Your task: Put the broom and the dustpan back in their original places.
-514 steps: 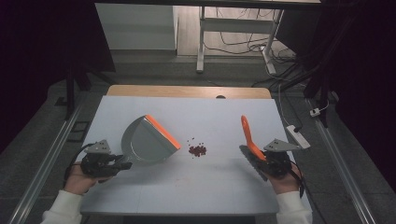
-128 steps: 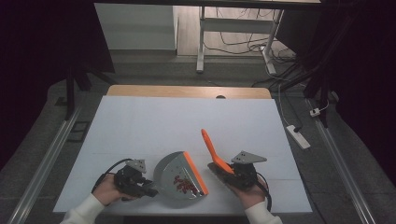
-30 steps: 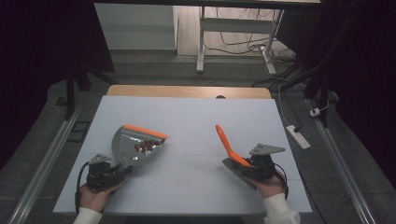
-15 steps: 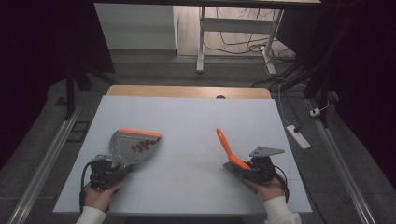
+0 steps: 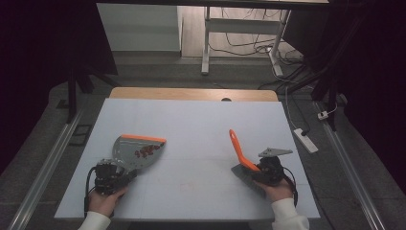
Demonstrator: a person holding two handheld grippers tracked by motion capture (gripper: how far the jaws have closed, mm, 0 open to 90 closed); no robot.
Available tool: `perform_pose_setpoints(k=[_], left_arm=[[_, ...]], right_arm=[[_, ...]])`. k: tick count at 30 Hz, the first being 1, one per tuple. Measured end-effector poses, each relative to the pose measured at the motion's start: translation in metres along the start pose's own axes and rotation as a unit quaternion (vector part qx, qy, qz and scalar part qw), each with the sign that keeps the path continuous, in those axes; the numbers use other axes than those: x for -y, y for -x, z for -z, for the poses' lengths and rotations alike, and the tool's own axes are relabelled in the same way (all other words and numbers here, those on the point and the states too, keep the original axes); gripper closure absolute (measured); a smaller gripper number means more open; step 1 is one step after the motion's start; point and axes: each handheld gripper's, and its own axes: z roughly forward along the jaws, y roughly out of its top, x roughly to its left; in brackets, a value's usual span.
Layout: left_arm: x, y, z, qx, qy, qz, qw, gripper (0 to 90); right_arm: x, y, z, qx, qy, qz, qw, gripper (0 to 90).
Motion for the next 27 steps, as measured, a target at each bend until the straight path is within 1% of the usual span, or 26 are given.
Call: perform_pose_setpoints(k=[3, 5, 9, 12, 14, 16, 18, 19, 22, 24, 27], left_arm=[[0.0, 0.0, 0.0, 0.002, -0.001, 0.001, 1.0, 61.4], [0.0, 0.0, 0.0, 0.002, -0.001, 0.0, 1.0, 61.3], [0.0, 0.0, 0.0, 0.005, -0.001, -0.002, 1.0, 60.9], [0.0, 0.0, 0.0, 0.008, -0.001, -0.004, 1.0, 59.8], [0.0, 0.001, 0.0, 0.009, 0.0, -0.007, 0.9999, 57.3], [0.0, 0.001, 0.0, 0.012, -0.003, -0.013, 0.9998, 52.8], [0.0, 0.003, -0.001, 0.01, -0.004, -0.017, 0.9998, 48.8], [0.0, 0.003, -0.001, 0.01, -0.003, -0.017, 0.9998, 48.1], [0.0, 0.002, 0.001, 0.008, 0.003, -0.016, 0.9998, 43.9], [0.0, 0.002, 0.002, 0.009, 0.005, -0.018, 0.9998, 42.3], [0.0, 0.002, 0.004, 0.002, 0.007, -0.024, 0.9997, 39.7]], right_arm=[[0.001, 0.007, -0.003, 0.004, -0.007, -0.012, 0.9999, 64.0], [0.001, 0.012, -0.004, 0.002, -0.011, -0.021, 0.9997, 61.4], [0.002, 0.019, -0.006, 0.006, -0.016, -0.03, 0.9994, 55.7], [0.002, 0.022, -0.007, 0.009, -0.018, -0.036, 0.9991, 53.5], [0.002, 0.022, -0.007, 0.013, -0.019, -0.036, 0.9991, 51.0], [0.002, 0.024, -0.008, 0.025, -0.021, -0.036, 0.9988, 47.6], [0.003, 0.028, -0.01, 0.018, -0.025, -0.05, 0.9983, 46.8], [0.003, 0.03, -0.01, 0.019, -0.027, -0.053, 0.9981, 45.7], [0.003, 0.031, -0.012, 0.03, -0.027, -0.053, 0.9978, 42.0], [0.003, 0.032, -0.012, 0.029, -0.029, -0.057, 0.9976, 41.7], [0.003, 0.033, -0.013, 0.032, -0.026, -0.063, 0.9972, 40.1]])
